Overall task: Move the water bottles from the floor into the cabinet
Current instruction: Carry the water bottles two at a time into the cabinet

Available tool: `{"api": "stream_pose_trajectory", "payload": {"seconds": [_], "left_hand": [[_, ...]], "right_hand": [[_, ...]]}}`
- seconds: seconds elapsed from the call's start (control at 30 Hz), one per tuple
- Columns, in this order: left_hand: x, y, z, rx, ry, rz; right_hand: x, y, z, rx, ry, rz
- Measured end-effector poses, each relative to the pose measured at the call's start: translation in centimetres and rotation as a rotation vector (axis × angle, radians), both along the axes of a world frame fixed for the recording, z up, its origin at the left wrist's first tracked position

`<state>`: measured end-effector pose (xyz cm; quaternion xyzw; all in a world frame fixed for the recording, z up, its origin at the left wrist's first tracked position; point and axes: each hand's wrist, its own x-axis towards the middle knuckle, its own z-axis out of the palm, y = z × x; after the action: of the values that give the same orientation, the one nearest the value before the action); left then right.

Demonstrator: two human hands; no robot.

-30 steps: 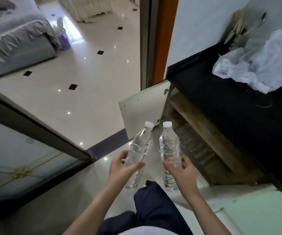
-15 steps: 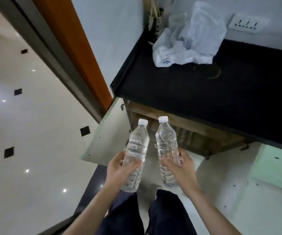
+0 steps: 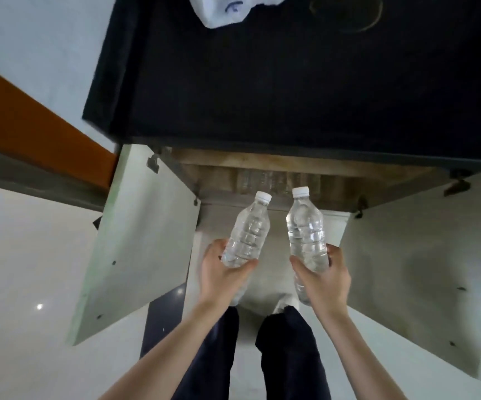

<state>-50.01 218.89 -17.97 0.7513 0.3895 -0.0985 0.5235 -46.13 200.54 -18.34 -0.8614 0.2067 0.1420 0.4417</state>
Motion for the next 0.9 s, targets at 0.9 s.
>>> {"api": "stream_pose_trajectory", "payload": {"seconds": [0.9], "left_hand": [[18.0,2.0,-49.0,-0.125,-0.551,0.031]], "right_hand": [[21.2,-0.1,-51.5,0.150,-0.384,-0.072]]}}
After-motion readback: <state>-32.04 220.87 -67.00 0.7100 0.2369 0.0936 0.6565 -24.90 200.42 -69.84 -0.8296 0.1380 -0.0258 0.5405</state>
